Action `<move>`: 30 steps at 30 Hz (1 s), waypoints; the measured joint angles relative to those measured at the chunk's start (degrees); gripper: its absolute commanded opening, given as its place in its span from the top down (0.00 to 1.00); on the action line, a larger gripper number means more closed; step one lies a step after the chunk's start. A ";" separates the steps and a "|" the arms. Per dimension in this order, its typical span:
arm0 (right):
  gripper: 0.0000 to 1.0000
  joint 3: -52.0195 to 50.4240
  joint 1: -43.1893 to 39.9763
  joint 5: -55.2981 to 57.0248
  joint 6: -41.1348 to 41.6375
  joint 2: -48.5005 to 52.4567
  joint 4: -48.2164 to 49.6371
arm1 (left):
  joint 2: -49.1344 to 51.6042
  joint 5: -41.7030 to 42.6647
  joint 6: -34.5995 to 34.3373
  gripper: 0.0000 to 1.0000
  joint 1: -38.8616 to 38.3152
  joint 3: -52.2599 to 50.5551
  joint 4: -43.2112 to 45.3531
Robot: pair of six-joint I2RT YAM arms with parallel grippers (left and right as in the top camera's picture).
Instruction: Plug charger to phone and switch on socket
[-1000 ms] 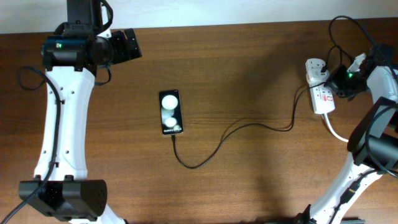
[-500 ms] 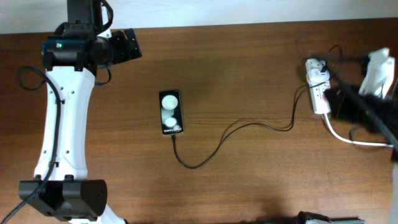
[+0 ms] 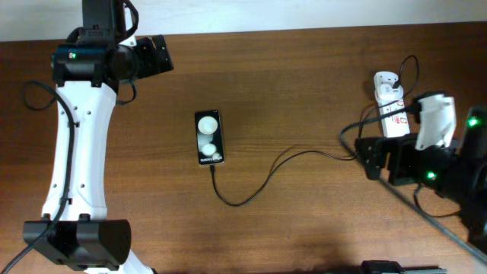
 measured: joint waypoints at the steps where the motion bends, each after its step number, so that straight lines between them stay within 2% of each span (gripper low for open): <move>1: 0.01 -8.48 2.03 1.29 -0.57 -5.03 9.42 | 0.00 -0.17 0.00 0.01 0.00 0.00 0.09; 4: 0.01 -29.64 2.75 3.28 -1.03 -19.12 29.73 | 0.00 -0.44 0.00 0.01 0.00 0.00 0.07; 8: 0.01 -52.22 2.86 6.49 -1.05 -36.85 45.46 | 0.00 -0.44 -0.02 0.01 0.00 0.00 0.13; 11: 0.01 -67.25 2.86 7.56 -1.09 -47.17 59.36 | 0.00 -0.44 -0.02 0.01 0.00 0.00 0.00; 14: 0.01 -77.15 2.86 7.78 -1.11 -50.95 67.63 | 0.00 -0.44 0.00 0.01 0.00 0.00 0.02; 20: 0.01 -86.73 3.78 7.80 -1.09 -57.11 70.20 | 0.00 -0.44 -0.02 0.01 0.00 0.00 0.02; 30: 0.01 -87.17 4.50 8.37 -1.07 -57.29 70.10 | 0.00 -0.44 0.00 0.01 0.00 0.00 0.00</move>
